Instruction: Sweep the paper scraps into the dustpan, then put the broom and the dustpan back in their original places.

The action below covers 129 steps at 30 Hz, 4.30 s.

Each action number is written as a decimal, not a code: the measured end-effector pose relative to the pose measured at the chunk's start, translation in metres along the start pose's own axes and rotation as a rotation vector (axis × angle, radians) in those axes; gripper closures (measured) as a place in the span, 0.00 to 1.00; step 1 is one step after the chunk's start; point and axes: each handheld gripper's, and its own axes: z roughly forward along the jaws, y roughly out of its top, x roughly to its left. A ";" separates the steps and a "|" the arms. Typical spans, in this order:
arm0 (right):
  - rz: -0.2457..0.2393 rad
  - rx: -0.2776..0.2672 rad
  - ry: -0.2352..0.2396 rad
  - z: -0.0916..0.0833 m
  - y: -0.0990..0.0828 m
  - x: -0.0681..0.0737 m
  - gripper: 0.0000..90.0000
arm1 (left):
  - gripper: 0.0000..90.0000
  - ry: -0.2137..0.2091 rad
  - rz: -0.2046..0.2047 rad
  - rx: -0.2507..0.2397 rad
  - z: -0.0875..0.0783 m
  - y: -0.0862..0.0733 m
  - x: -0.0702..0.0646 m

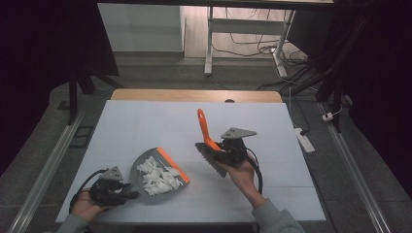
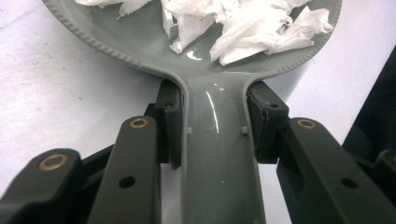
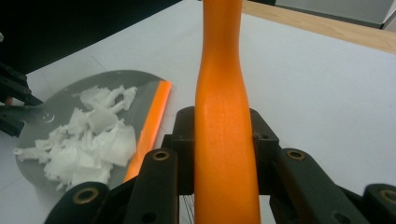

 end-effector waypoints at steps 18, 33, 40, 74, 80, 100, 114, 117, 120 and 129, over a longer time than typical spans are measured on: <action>0.016 -0.017 0.004 -0.048 -0.020 -0.013 0.78 | 0.68 0.078 -0.082 -0.138 -0.015 0.007 -0.002; 0.034 -0.002 0.023 -0.069 -0.033 -0.018 0.78 | 0.68 0.122 -0.145 -0.200 -0.020 0.010 0.001; 0.042 0.008 0.019 -0.075 -0.039 -0.021 0.78 | 0.68 0.151 -0.174 -0.215 -0.021 0.011 0.002; 0.126 0.083 0.054 -0.089 -0.058 -0.038 0.78 | 0.68 0.354 -0.463 -0.188 0.012 0.026 0.010; 0.139 0.085 0.053 -0.094 -0.059 -0.042 0.78 | 0.68 0.373 -0.514 -0.192 0.023 0.031 0.010; 0.172 0.223 0.040 -0.070 -0.070 -0.058 0.78 | 0.68 0.419 -0.564 -0.179 0.040 0.034 0.014; 0.223 0.262 -0.014 -0.063 -0.076 -0.086 0.75 | 0.43 0.413 -0.541 -0.205 0.034 0.035 0.010; 0.222 0.269 -0.018 -0.062 -0.076 -0.088 0.74 | 0.32 0.421 -0.529 -0.211 0.032 0.035 0.007; 0.208 0.273 -0.038 -0.061 -0.077 -0.089 0.70 | 0.23 0.430 -0.516 -0.219 0.028 0.035 0.004; 0.154 0.335 -0.172 -0.056 -0.080 -0.095 0.49 | 0.20 0.431 -0.424 -0.224 0.005 0.029 -0.010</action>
